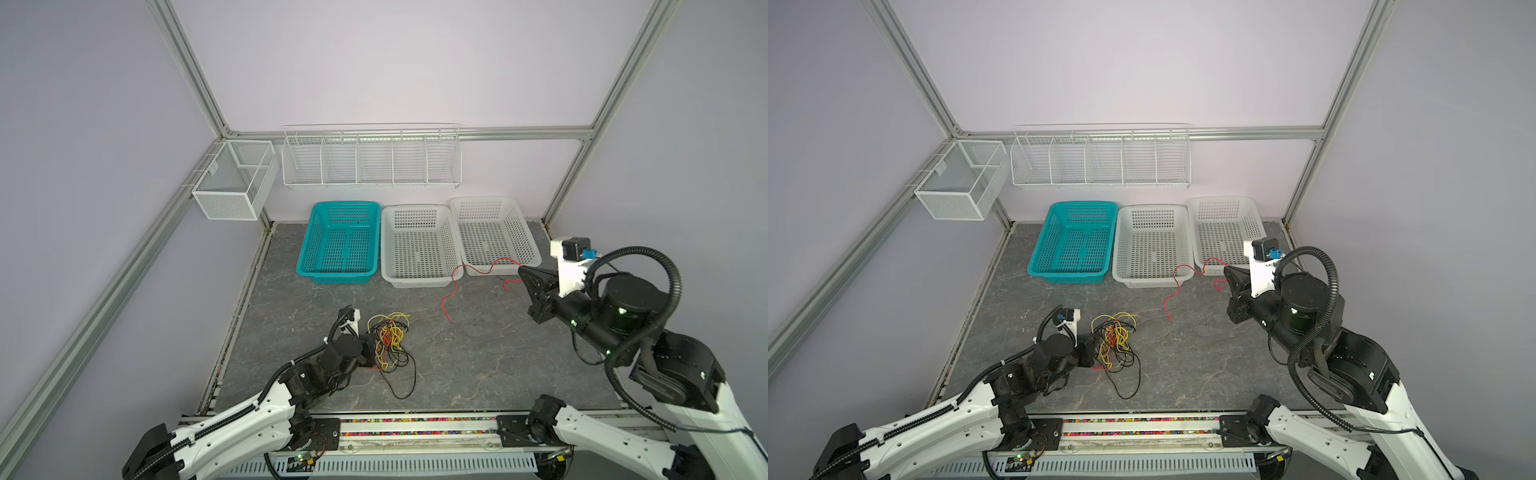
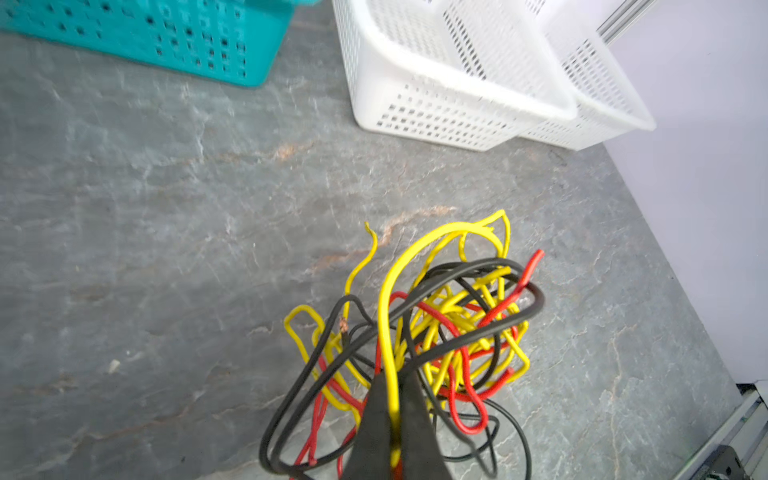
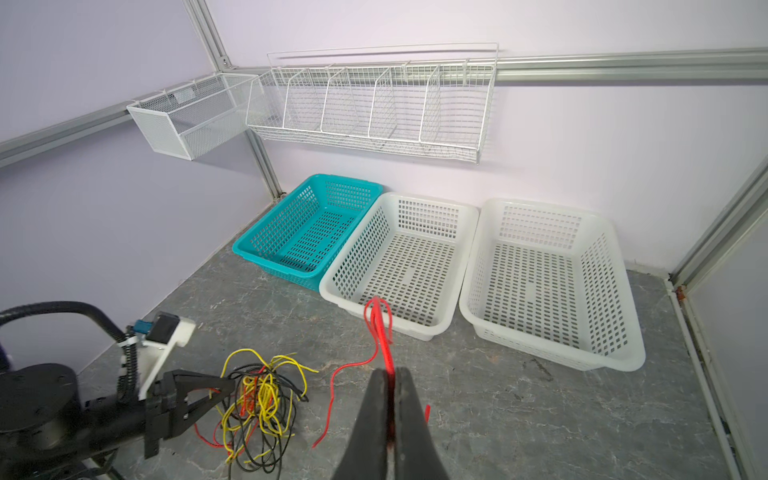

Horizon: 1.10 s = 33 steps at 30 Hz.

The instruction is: Untangle the cables

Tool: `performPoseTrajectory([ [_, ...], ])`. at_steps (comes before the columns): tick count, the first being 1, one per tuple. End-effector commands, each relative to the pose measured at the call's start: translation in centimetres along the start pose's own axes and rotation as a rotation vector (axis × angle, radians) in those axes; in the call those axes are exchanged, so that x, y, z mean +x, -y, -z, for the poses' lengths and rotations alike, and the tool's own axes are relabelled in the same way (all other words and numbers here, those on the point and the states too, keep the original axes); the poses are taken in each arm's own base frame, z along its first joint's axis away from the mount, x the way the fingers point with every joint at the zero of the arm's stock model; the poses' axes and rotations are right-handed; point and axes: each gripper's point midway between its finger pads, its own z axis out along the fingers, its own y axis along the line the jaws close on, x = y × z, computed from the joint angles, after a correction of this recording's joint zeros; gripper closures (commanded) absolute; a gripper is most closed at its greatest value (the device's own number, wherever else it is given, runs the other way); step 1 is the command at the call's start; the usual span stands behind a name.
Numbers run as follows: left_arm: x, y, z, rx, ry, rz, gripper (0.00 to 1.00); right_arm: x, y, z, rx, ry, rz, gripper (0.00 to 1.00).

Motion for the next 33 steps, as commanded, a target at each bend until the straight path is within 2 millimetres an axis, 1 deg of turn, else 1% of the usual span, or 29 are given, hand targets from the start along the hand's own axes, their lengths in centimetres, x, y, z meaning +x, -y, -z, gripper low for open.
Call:
performPoseTrajectory([
  [1,-3.2,0.9,1.3,-0.010,0.075,-0.108,1.00,-2.1,0.4,0.0,0.034,0.066,0.018,0.94],
  [6,-3.3,3.6,1.9,0.071,-0.033,-0.249,1.00,-2.4,-0.6,-1.1,0.001,0.057,0.033,0.94],
  [8,-3.0,4.4,1.9,0.075,-0.110,-0.316,1.00,-2.4,-1.4,-1.7,-0.038,0.054,0.033,0.94],
  [11,-2.1,4.0,2.1,0.042,-0.210,-0.456,1.00,-2.7,-3.0,-2.9,-0.099,0.040,0.020,0.94],
  [13,-1.1,3.0,2.2,0.018,-0.265,-0.533,1.00,-2.9,-3.9,-3.9,-0.129,0.024,0.016,0.94],
  [14,-0.9,2.6,2.2,0.009,-0.274,-0.566,1.00,-2.9,-4.2,-4.5,-0.136,0.013,0.017,0.94],
  [15,-1.0,2.1,2.2,-0.018,-0.258,-0.559,1.00,-2.8,-4.5,-5.1,-0.137,0.001,0.022,0.94],
  [16,-1.3,1.9,2.2,-0.024,-0.236,-0.561,1.00,-2.7,-4.5,-5.7,-0.127,-0.008,0.027,0.94],
  [19,-1.9,2.9,3.0,0.049,-0.179,-0.611,1.00,-2.7,-3.7,-7.0,-0.063,-0.008,0.040,0.94],
  [22,-3.6,3.2,4.0,0.061,-0.078,-0.628,1.00,-2.6,-3.6,-8.0,-0.051,-0.011,0.042,0.94],
  [24,-4.7,2.9,4.2,0.039,-0.006,-0.608,1.00,-2.5,-3.6,-8.6,-0.052,-0.022,0.033,0.94],
  [27,-4.6,2.3,4.4,0.039,0.046,-0.582,1.00,-2.0,-3.3,-9.7,-0.028,-0.039,0.024,0.94],
  [29,-4.4,2.2,4.7,0.047,0.048,-0.584,1.00,-2.0,-2.5,-10.2,0.013,-0.041,0.016,0.94],
  [31,-5.1,1.8,5.1,0.019,0.072,-0.566,1.00,-2.2,-1.4,-10.5,0.059,-0.036,0.000,0.94],
  [33,-5.6,1.5,5.4,0.002,0.100,-0.554,1.00,-2.3,-0.9,-10.8,0.068,-0.037,-0.019,0.94],
])
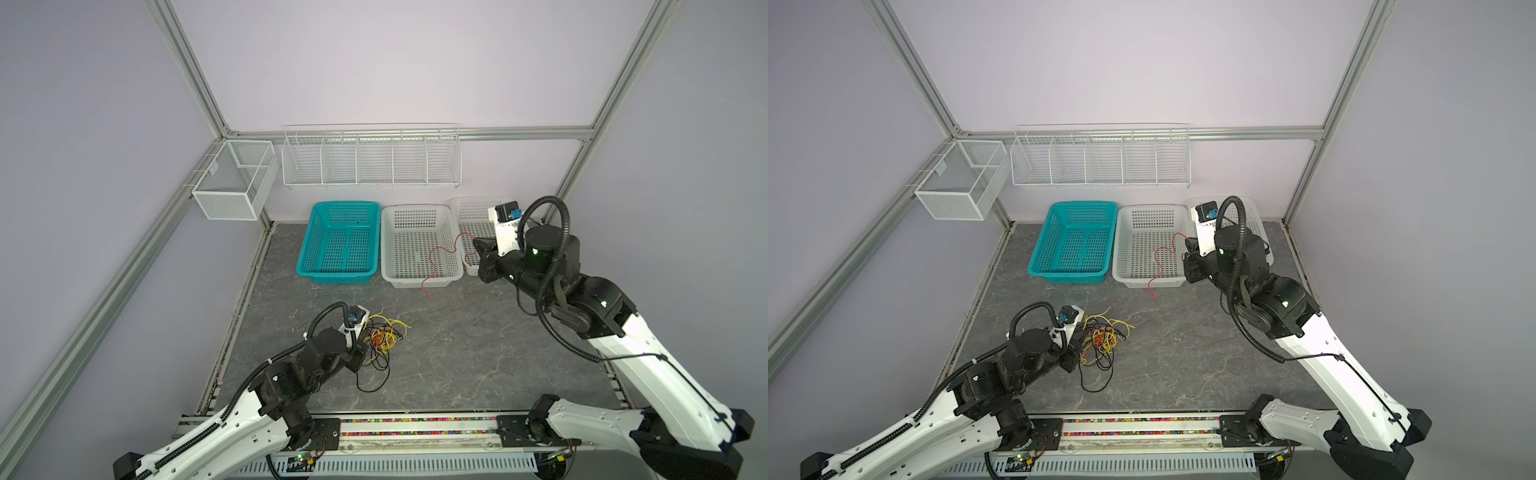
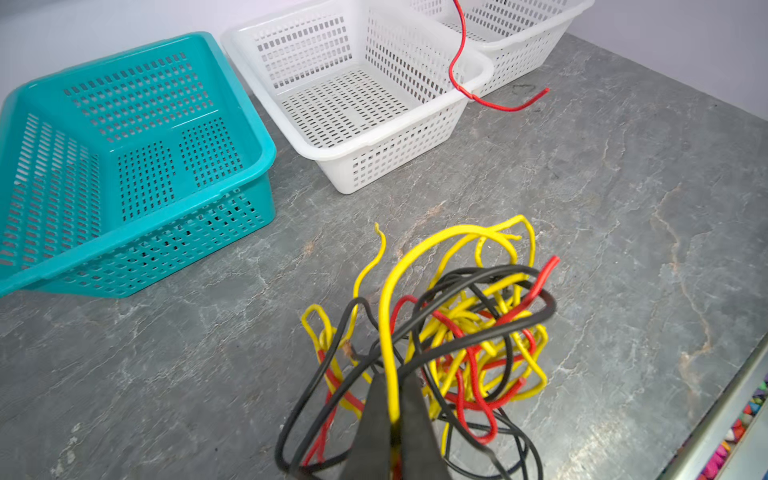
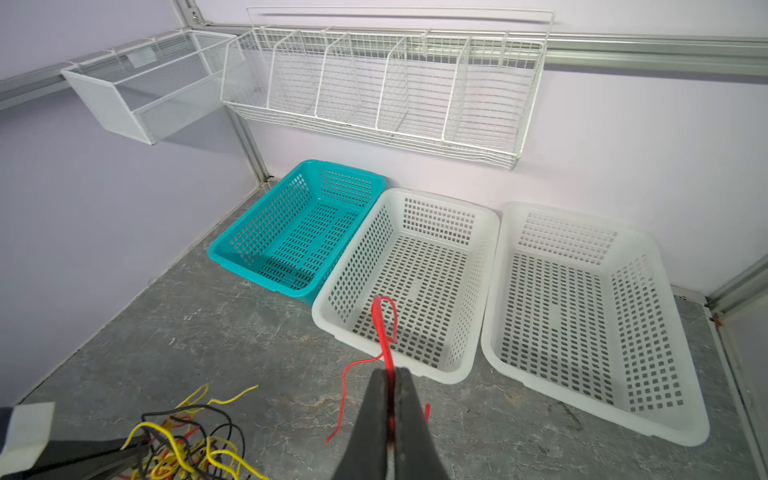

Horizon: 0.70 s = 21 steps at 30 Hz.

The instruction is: Untangle the cables

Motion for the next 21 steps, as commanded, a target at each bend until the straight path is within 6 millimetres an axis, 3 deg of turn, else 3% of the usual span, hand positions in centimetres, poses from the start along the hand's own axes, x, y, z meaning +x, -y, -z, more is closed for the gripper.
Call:
performPoseTrajectory([
  [1,-2.2,-1.2,0.9,-0.059,0.097,0.021,1.00,-1.8,1.2,0.1,0.033,0.057,-0.059,0.94],
  [9,-4.6,-1.0,0.7,-0.068,0.160,-0.049,1.00,-1.3,2.5,-0.9,0.066,0.032,-0.069,0.94],
  [12,-5.0,-1.7,-0.3,-0.126,0.176,-0.046,1.00,-1.2,4.0,-1.3,0.115,0.030,-0.099,0.94],
  [21,-5.5,0.1,-2.4,-0.067,0.173,-0.087,1.00,-1.4,8.9,-3.2,0.233,0.015,-0.198,0.94],
])
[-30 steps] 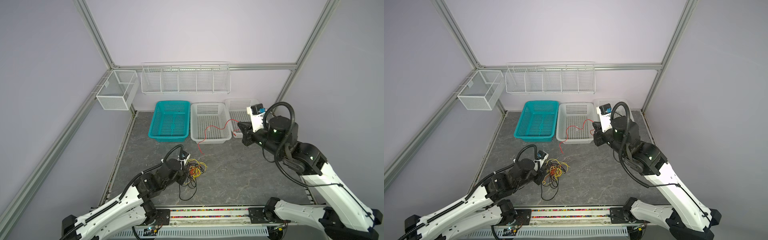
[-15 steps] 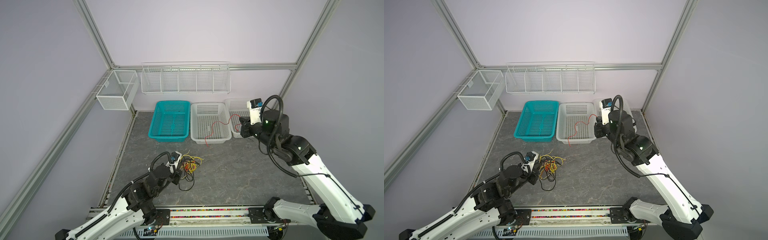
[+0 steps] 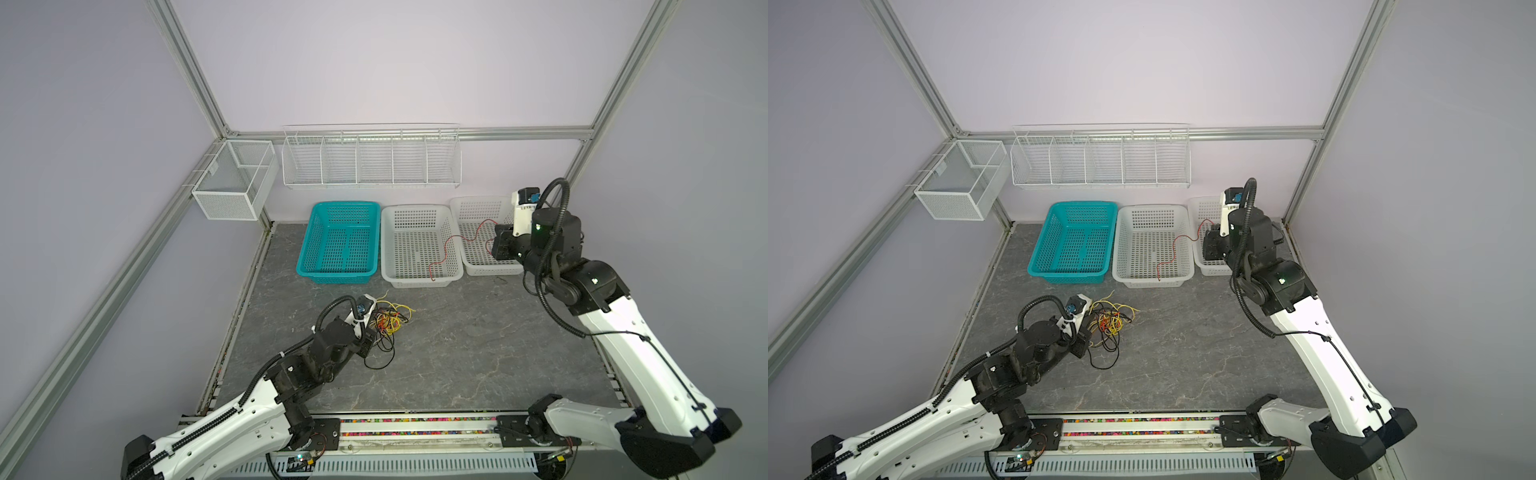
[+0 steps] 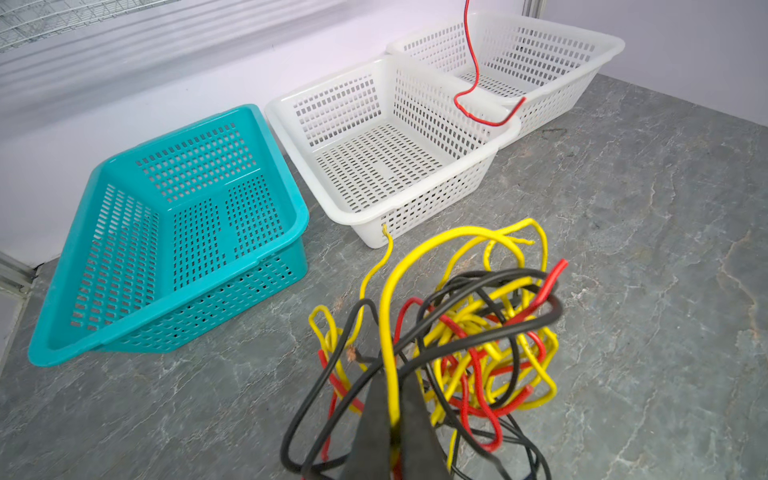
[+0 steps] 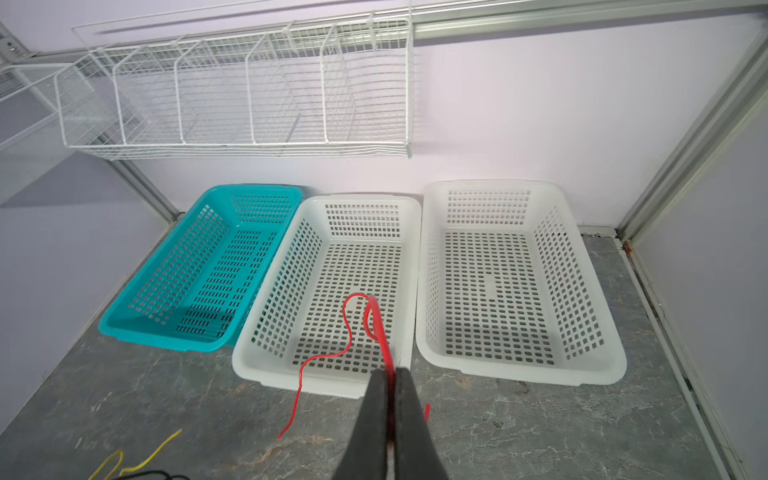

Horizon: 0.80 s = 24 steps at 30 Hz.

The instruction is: Untangle the cables

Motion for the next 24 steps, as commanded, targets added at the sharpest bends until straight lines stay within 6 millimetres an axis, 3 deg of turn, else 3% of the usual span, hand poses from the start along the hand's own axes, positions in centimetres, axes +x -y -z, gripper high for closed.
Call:
performPoseTrajectory([
  [1,-2.4,0.4,0.0,0.021,0.077,-0.027,1.00,-1.4,0.9,-0.6,0.019,0.032,-0.056,0.94],
  [4,-2.2,0.9,-0.9,0.032,0.038,-0.051,1.00,-1.6,3.0,-1.8,0.089,0.034,-0.090,0.94],
  [9,-1.8,0.5,-1.4,0.011,0.072,0.059,1.00,-2.2,7.9,-3.3,0.294,0.058,-0.152,0.94],
  [15,-1.4,0.9,-1.0,0.043,0.097,0.095,1.00,-2.6,11.1,-6.0,0.441,0.074,-0.170,0.94],
  [19,-0.9,1.4,-1.2,0.072,0.080,0.093,1.00,-1.2,12.0,-9.2,0.474,0.012,-0.159,0.94],
  [21,-0.9,1.5,-1.2,0.077,0.078,0.094,1.00,0.2,11.2,-11.8,0.423,-0.047,-0.138,0.94],
  [24,-0.9,1.4,-1.2,0.072,0.084,0.093,1.00,2.7,11.8,-14.3,0.442,-0.127,-0.130,0.93],
])
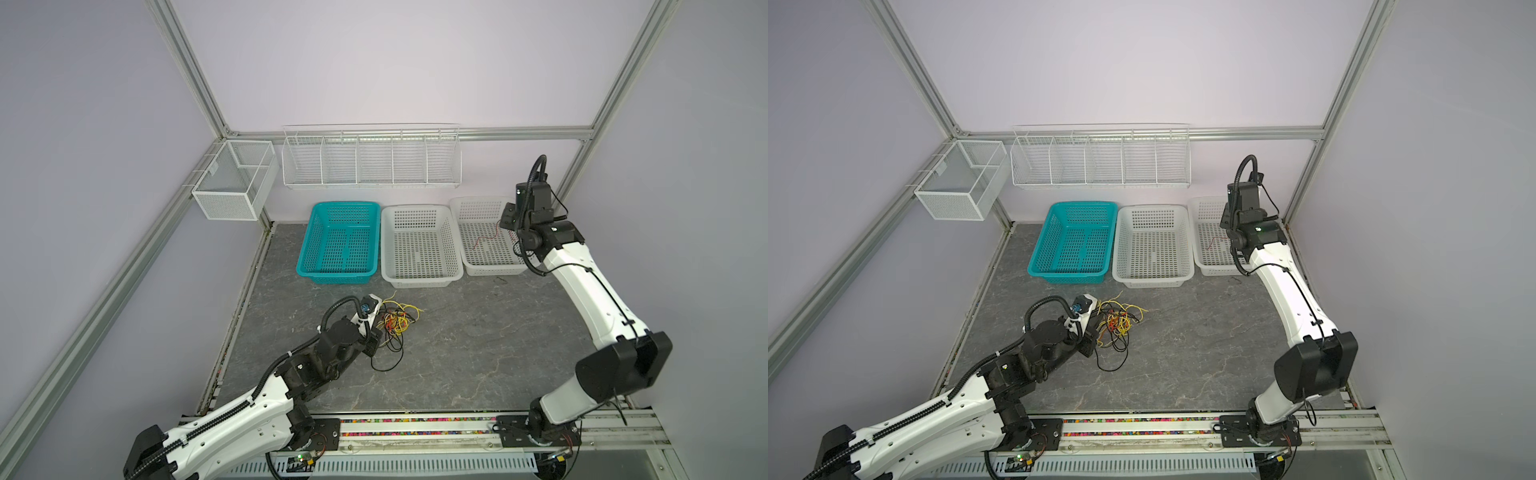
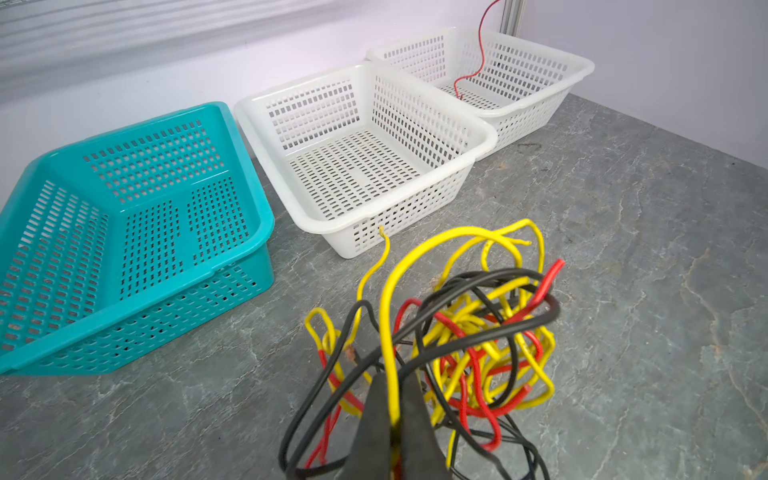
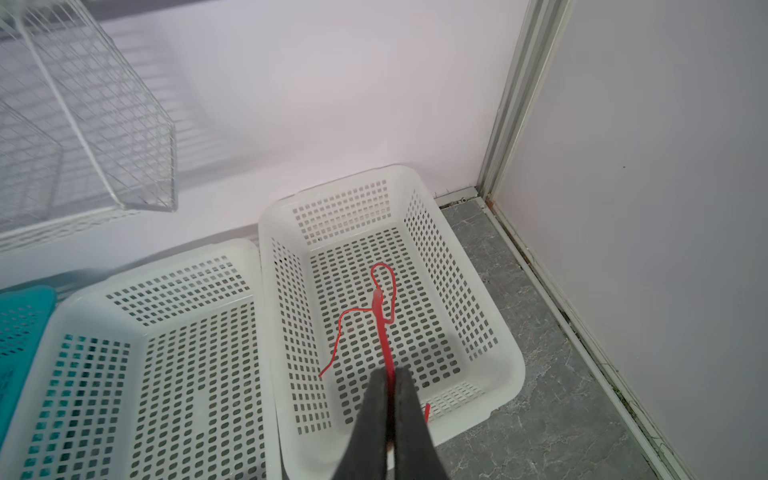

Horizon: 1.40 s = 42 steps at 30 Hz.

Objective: Untangle the cables
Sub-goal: 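Open the right gripper over the basket and bring it back toward the bundle, then grasp a black wire in the bundle with the right gripper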

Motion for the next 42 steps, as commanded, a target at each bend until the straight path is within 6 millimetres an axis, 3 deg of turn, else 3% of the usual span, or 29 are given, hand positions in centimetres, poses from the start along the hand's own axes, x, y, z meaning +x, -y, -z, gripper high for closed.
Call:
performPoseTrajectory([
  [1,-1.2,0.1,0.1,0.014,0.058,0.027,1.00,1.6,-0.6,-2.6,-0.002,-0.059,0.016,0.92],
  [6,-1.2,0.1,0.2,0.013,0.065,0.022,1.00,5.4,-1.7,-7.0,0.007,-0.182,0.129,0.85],
  [8,-1.3,0.2,0.3,0.016,0.068,0.020,1.00,6.3,-2.0,-7.8,0.008,-0.226,0.151,0.85],
  [12,-1.1,0.2,0.2,0.017,0.064,0.019,1.00,7.0,-3.7,-7.7,-0.078,-0.267,0.137,0.82],
  [16,-1.0,0.2,0.2,0.019,0.061,0.016,1.00,6.1,-3.6,-6.4,-0.082,-0.259,0.118,0.79],
  [19,-0.9,0.3,0.2,0.025,0.059,0.020,1.00,4.7,-4.1,-3.7,-0.134,-0.235,0.081,0.70],
  [22,-0.9,0.3,0.1,0.026,0.052,0.037,1.00,4.2,-5.5,0.2,-0.223,-0.210,0.064,0.59],
  [25,-0.7,0.4,-0.1,0.029,0.031,0.056,1.00,5.3,-6.5,4.5,-0.331,-0.182,0.047,0.48],
  [28,-0.5,0.9,-0.3,0.050,-0.006,0.084,1.00,7.9,-7.7,9.0,-0.528,-0.206,-0.020,0.40],
  [36,-0.9,1.9,-0.5,0.071,-0.163,0.207,1.00,17.0,-9.5,19.9,-1.033,-0.297,-0.003,0.35],
  [39,-1.2,1.8,-0.5,0.044,-0.208,0.298,1.00,20.4,-9.1,22.1,-1.105,-0.308,0.022,0.33],
  [42,-1.4,3.2,-0.7,0.109,-0.229,0.401,1.00,22.7,-9.0,23.8,-1.178,-0.328,0.000,0.33],
])
